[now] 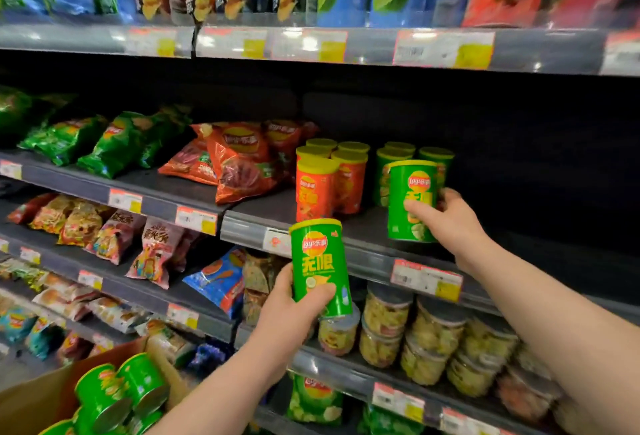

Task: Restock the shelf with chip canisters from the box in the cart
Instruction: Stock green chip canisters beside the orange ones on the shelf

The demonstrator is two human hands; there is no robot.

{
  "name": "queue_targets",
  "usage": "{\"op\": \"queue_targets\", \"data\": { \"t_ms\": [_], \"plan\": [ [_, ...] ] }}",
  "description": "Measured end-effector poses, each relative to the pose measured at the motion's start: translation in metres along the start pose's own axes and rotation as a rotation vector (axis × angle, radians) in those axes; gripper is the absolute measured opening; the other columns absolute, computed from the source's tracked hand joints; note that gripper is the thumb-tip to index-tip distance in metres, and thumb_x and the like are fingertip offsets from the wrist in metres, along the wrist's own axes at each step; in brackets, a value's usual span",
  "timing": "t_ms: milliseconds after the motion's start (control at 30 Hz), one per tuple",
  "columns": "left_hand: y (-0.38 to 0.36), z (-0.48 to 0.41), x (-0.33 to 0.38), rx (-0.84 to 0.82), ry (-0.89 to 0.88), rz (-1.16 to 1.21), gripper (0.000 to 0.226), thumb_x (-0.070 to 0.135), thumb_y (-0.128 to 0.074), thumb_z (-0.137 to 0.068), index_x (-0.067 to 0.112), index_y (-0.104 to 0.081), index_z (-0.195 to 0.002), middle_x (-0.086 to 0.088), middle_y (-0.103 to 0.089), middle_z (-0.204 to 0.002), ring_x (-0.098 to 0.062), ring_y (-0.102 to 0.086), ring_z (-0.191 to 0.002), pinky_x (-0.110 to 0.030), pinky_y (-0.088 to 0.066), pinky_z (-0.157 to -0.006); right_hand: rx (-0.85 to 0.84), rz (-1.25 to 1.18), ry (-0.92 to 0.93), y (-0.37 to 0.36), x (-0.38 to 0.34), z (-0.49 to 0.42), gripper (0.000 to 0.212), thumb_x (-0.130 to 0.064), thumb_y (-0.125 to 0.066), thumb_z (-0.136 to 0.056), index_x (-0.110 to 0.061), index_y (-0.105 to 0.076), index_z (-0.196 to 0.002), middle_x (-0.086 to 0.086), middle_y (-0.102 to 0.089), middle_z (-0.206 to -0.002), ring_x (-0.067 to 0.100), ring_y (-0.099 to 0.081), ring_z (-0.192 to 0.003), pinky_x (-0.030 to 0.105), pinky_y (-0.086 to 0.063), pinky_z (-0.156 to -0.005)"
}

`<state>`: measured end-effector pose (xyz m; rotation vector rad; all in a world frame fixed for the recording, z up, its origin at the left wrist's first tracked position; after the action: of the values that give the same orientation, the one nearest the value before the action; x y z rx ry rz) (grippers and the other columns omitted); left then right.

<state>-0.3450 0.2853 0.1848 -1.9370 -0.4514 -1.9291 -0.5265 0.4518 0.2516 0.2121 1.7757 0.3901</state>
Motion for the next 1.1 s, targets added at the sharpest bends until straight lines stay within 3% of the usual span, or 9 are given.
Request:
{"op": "queue_targets", "data": {
  "t_ms": [67,167,367,667,933,1100],
  "plan": [
    [-0.010,-0.008,0.002,-0.009,0.000,0.011,0.053,0.042,-0.071,-0.060,0.031,-0.055,-0.109,0.009,-0.068,-0.098,-0.005,-0.064,-0.089,-0.020,-0.045,-0.071,0.044,0.005,-0.013,0.012,0.009,-0.022,0.061,-0.032,-0.072,-0.081,-0.014,-0.046,-0.132,0.005,-0.059,-0.123,0.022,-0.058,-0.107,0.033,-0.046,-0.091],
    [-0.023,-0.020,0.003,0.007,-0.013,0.024,0.030,0.021,-0.069,-0.083,0.032,-0.054,-0.106,0.010,-0.068,-0.096,-0.003,-0.064,-0.087,-0.018,-0.045,-0.068,0.045,0.030,-0.045,0.025,0.025,-0.051,0.064,-0.027,-0.074,-0.080,-0.011,-0.044,-0.134,0.011,-0.057,-0.130,0.026,-0.057,-0.114,0.032,-0.045,-0.090],
    [-0.047,-0.039,0.009,0.038,-0.033,0.023,0.027,0.017,-0.065,-0.086,0.031,-0.054,-0.107,0.008,-0.068,-0.095,-0.006,-0.063,-0.083,-0.019,-0.045,-0.064,-0.035,0.028,-0.028,0.029,0.047,-0.093,0.070,-0.010,-0.076,-0.078,-0.007,-0.039,-0.138,0.014,-0.054,-0.132,0.029,-0.054,-0.118,0.037,-0.045,-0.095],
    [-0.075,-0.063,0.014,0.034,-0.103,0.027,0.031,0.015,-0.064,-0.086,0.037,-0.053,-0.104,0.013,-0.070,-0.092,0.004,-0.066,-0.077,-0.007,-0.046,-0.058,-0.029,0.098,-0.016,0.025,0.061,-0.134,0.071,-0.016,-0.081,-0.071,-0.010,-0.043,-0.130,0.014,-0.054,-0.131,0.029,-0.054,-0.119,0.041,-0.046,-0.098],
    [-0.077,-0.075,0.019,0.007,-0.140,0.023,0.030,0.015,-0.064,-0.086,0.039,-0.052,-0.098,0.012,-0.069,-0.094,-0.005,-0.066,-0.087,-0.020,-0.048,-0.072,0.016,0.153,-0.058,0.023,0.060,-0.143,0.073,-0.018,-0.080,-0.074,-0.009,-0.040,-0.135,0.015,-0.052,-0.135,0.031,-0.052,-0.121,0.040,-0.045,-0.097],
    [-0.072,-0.082,0.027,-0.049,-0.167,0.018,0.030,0.015,-0.064,-0.087,0.040,-0.052,-0.098,0.009,-0.069,-0.097,-0.012,-0.066,-0.088,-0.020,-0.046,-0.063,0.130,0.187,-0.081,0.027,0.053,-0.128,0.069,-0.027,-0.080,-0.072,-0.009,-0.044,-0.128,0.014,-0.051,-0.129,0.029,-0.054,-0.113,0.036,-0.047,-0.090]
  ]
}}
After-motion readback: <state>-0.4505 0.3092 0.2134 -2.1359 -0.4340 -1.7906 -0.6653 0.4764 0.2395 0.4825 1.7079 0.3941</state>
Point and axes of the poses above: each hand's wrist, its own z-axis away from the middle knuckle, its own y-axis out of the back of the hand, x = y × z, the point moved 2 cm from there along -z, towards the middle knuckle
